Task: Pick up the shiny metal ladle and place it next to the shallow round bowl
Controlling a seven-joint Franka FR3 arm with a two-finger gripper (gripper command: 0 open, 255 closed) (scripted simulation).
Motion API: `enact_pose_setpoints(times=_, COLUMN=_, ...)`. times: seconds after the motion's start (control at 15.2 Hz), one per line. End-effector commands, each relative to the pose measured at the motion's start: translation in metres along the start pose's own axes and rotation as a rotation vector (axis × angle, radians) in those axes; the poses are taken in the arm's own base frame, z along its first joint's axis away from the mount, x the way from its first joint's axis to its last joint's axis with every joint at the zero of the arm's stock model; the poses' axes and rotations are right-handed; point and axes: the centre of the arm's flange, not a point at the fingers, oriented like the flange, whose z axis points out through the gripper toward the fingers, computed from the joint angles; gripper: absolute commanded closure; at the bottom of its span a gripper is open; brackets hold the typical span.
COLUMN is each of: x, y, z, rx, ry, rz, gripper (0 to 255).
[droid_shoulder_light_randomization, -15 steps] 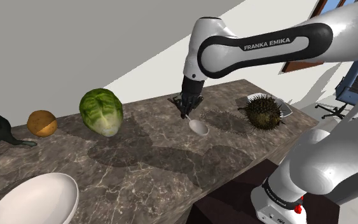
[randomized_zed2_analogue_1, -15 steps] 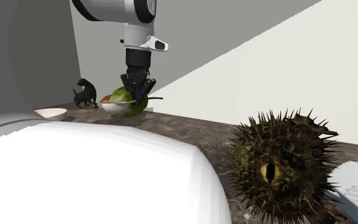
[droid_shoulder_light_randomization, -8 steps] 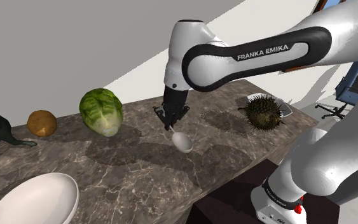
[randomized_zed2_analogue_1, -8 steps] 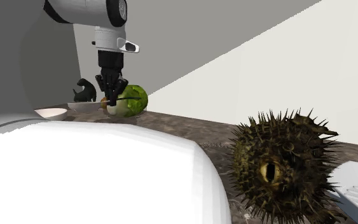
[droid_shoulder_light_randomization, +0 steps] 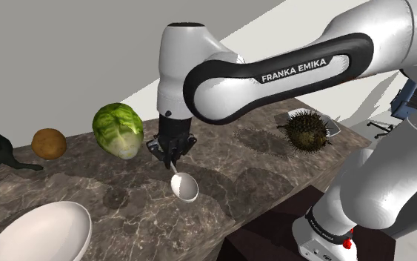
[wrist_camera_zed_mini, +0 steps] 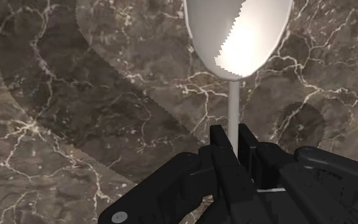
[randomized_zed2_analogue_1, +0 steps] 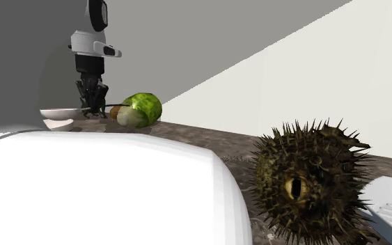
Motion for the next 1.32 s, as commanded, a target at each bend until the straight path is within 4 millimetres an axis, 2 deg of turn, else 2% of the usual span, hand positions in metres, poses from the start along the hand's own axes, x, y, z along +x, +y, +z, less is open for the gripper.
enact_pose_setpoints(times=0.0, x=-0.002, y=-0.011, z=0.007, rx=0.001, ry=0.0, rz=0.002, gripper=255)
enact_pose_setpoints(times=1.25, x=0.0, y=0.001, z=0.107, rx=0.001, ry=0.0, rz=0.002, gripper=255)
